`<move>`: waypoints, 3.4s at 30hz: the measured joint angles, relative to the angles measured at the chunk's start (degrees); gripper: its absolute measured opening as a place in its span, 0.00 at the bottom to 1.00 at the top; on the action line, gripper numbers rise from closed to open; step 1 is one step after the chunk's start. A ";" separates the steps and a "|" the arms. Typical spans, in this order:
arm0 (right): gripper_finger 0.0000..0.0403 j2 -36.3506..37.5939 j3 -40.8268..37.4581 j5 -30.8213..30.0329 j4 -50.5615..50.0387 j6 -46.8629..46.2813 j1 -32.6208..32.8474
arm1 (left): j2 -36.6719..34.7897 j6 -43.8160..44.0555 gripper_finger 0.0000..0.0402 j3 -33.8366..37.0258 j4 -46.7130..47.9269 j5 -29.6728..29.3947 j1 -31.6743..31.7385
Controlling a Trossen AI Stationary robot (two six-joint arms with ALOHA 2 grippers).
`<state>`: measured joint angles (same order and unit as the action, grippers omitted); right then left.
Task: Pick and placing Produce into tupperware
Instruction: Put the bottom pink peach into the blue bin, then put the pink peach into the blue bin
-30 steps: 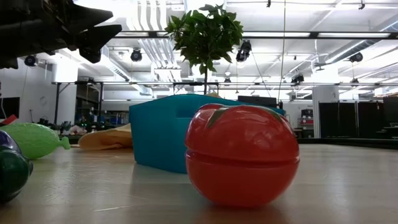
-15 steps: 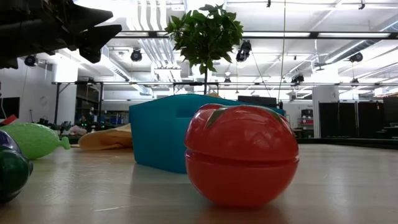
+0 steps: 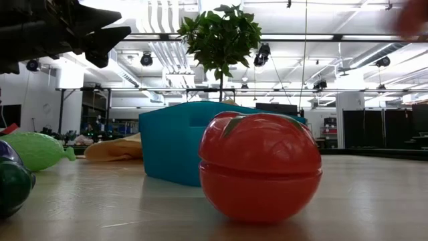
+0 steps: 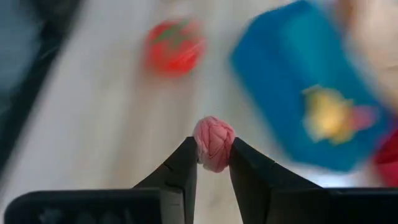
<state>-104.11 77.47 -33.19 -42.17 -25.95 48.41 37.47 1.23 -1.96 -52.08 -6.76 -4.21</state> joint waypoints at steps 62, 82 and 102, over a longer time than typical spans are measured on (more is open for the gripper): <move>0.24 0.08 -3.15 11.03 4.95 14.18 -31.20 | 0.02 0.00 0.49 0.00 0.11 0.02 0.02; 0.38 0.08 -3.15 10.71 4.74 13.95 -31.20 | 0.02 0.00 0.49 0.00 0.11 0.02 0.02; 0.33 8.39 -1.22 20.02 -8.48 -6.97 -14.55 | 0.02 0.09 0.49 0.00 0.65 0.04 0.00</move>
<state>-95.72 76.26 -13.18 -50.65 -32.92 33.86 37.50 1.32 -1.96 -51.42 -6.72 -4.20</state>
